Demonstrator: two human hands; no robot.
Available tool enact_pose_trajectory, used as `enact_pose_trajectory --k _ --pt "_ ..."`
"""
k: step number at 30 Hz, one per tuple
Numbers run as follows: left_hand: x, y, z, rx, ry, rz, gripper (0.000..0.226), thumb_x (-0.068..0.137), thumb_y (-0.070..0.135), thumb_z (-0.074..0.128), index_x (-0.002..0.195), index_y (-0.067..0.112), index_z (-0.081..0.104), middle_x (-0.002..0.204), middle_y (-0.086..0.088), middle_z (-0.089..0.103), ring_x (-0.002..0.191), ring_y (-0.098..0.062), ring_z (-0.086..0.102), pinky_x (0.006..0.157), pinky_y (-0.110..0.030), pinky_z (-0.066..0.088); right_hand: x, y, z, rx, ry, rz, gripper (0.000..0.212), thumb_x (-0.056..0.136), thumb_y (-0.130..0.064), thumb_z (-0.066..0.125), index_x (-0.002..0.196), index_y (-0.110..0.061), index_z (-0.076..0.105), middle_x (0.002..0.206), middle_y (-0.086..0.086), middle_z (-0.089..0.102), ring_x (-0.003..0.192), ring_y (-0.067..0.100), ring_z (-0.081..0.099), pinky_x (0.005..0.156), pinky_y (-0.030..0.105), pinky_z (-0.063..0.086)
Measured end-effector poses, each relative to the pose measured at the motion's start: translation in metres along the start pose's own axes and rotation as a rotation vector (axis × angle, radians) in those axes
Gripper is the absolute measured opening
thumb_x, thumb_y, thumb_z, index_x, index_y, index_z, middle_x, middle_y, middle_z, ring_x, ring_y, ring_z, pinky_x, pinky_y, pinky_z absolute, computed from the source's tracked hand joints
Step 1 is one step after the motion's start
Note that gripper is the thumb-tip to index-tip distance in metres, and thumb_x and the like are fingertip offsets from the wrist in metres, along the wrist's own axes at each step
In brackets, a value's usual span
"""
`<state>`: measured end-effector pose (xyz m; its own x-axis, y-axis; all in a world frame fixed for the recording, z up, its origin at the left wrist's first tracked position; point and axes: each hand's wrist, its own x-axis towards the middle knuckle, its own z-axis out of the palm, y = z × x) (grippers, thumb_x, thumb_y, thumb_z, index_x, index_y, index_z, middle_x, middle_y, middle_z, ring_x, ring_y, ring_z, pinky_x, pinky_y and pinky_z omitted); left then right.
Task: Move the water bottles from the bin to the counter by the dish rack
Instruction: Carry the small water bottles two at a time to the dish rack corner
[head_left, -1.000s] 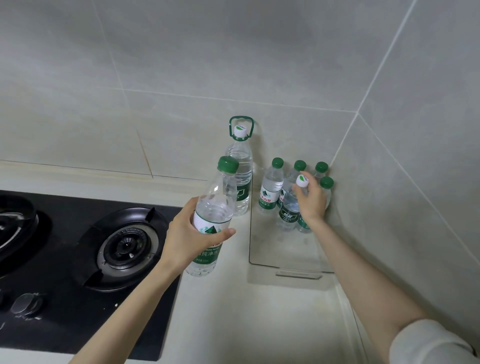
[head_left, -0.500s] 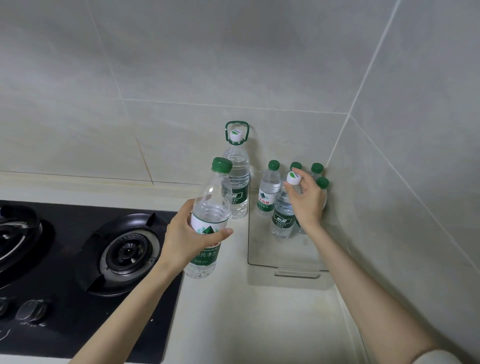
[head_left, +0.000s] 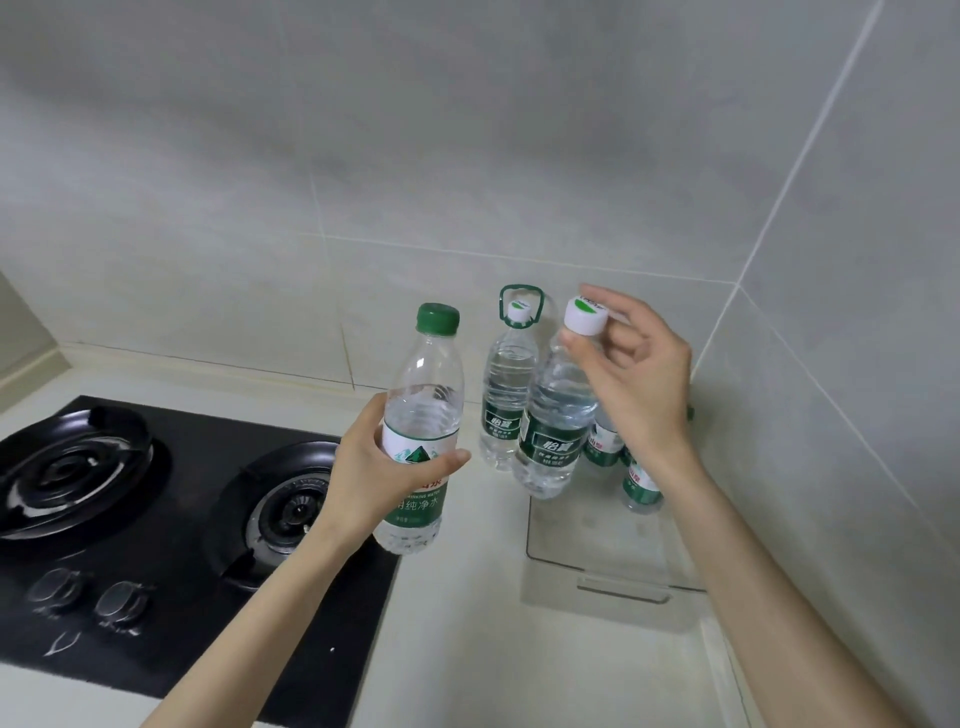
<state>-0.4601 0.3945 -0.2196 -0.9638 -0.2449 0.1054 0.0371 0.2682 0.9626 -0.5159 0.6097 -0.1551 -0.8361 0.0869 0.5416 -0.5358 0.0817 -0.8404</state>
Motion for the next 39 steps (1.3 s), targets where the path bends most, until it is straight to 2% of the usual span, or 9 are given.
enact_pose_trajectory --k 4,9,13,16,24,27,30,37,39 --pt "-0.013 0.008 -0.021 -0.015 0.067 0.008 0.058 0.057 0.021 0.091 0.103 0.033 0.057 0.084 0.013 0.070 0.078 0.004 0.067 0.058 -0.011 0.051 -0.009 -0.020 0.020 0.088 -0.127 -0.003 0.040 0.079 0.000 0.075 0.113 -0.018 0.065 0.092 0.001 0.076 0.090 0.018 0.073 0.086 0.034 0.058" --pt "-0.037 0.009 -0.050 -0.044 0.187 0.000 0.058 0.056 0.018 0.090 0.102 0.033 0.058 0.083 0.014 0.071 0.078 0.003 0.068 0.059 -0.009 0.051 -0.025 -0.029 0.051 0.157 -0.278 0.019 0.039 0.079 0.003 0.073 0.113 -0.014 0.065 0.086 -0.007 0.075 0.081 0.007 0.072 0.074 0.019 0.056" --pt "-0.061 0.006 -0.074 -0.040 0.280 -0.007 0.059 0.055 0.020 0.091 0.104 0.033 0.059 0.088 0.014 0.072 0.082 -0.001 0.069 0.064 -0.014 0.053 -0.042 -0.033 0.078 0.187 -0.405 0.028 0.040 0.079 0.001 0.074 0.114 -0.017 0.065 0.096 -0.001 0.075 0.089 0.013 0.072 0.087 0.035 0.058" --pt "-0.080 0.003 -0.094 -0.030 0.355 -0.024 0.059 0.054 0.022 0.091 0.103 0.031 0.059 0.089 0.013 0.072 0.082 -0.002 0.069 0.064 -0.014 0.053 -0.054 -0.039 0.099 0.206 -0.464 0.026 0.040 0.079 -0.001 0.075 0.112 -0.020 0.066 0.100 0.000 0.075 0.093 0.014 0.072 0.091 0.040 0.057" --pt "-0.140 0.005 -0.153 -0.030 0.574 -0.054 0.059 0.057 0.012 0.090 0.101 0.037 0.059 0.083 0.015 0.072 0.077 0.003 0.068 0.058 -0.009 0.050 -0.090 -0.079 0.161 0.283 -0.661 0.014 0.038 0.077 -0.002 0.077 0.111 -0.017 0.068 0.098 -0.003 0.075 0.092 0.009 0.071 0.090 0.030 0.056" --pt "-0.166 0.005 -0.181 -0.029 0.651 -0.058 0.062 0.055 0.017 0.093 0.101 0.040 0.058 0.083 0.021 0.071 0.078 0.005 0.066 0.057 -0.008 0.050 -0.108 -0.100 0.187 0.326 -0.741 -0.010 0.037 0.077 -0.002 0.077 0.110 -0.017 0.068 0.096 -0.010 0.074 0.090 0.004 0.071 0.085 0.020 0.055" --pt "-0.199 0.005 -0.213 -0.034 0.732 -0.052 0.068 0.044 0.032 0.092 0.103 0.043 0.059 0.087 0.022 0.071 0.081 0.005 0.067 0.060 -0.010 0.051 -0.132 -0.121 0.216 0.379 -0.821 -0.022 0.036 0.077 -0.001 0.077 0.109 -0.016 0.069 0.093 -0.015 0.074 0.089 0.002 0.071 0.080 0.015 0.053" --pt "-0.292 -0.002 -0.294 -0.024 0.918 -0.089 0.068 0.037 0.042 0.089 0.099 0.041 0.060 0.088 0.016 0.073 0.081 -0.002 0.069 0.067 -0.020 0.053 -0.212 -0.180 0.285 0.457 -0.975 -0.067 0.039 0.077 -0.003 0.077 0.114 -0.015 0.068 0.100 -0.003 0.075 0.091 0.007 0.072 0.084 0.021 0.056" --pt "-0.325 -0.003 -0.320 -0.005 0.963 -0.090 0.065 0.045 0.029 0.095 0.098 0.039 0.059 0.083 0.021 0.072 0.077 0.002 0.068 0.062 -0.015 0.052 -0.242 -0.199 0.308 0.484 -1.018 -0.078 0.040 0.077 -0.003 0.077 0.114 -0.015 0.068 0.100 0.000 0.075 0.091 0.009 0.072 0.086 0.025 0.057"
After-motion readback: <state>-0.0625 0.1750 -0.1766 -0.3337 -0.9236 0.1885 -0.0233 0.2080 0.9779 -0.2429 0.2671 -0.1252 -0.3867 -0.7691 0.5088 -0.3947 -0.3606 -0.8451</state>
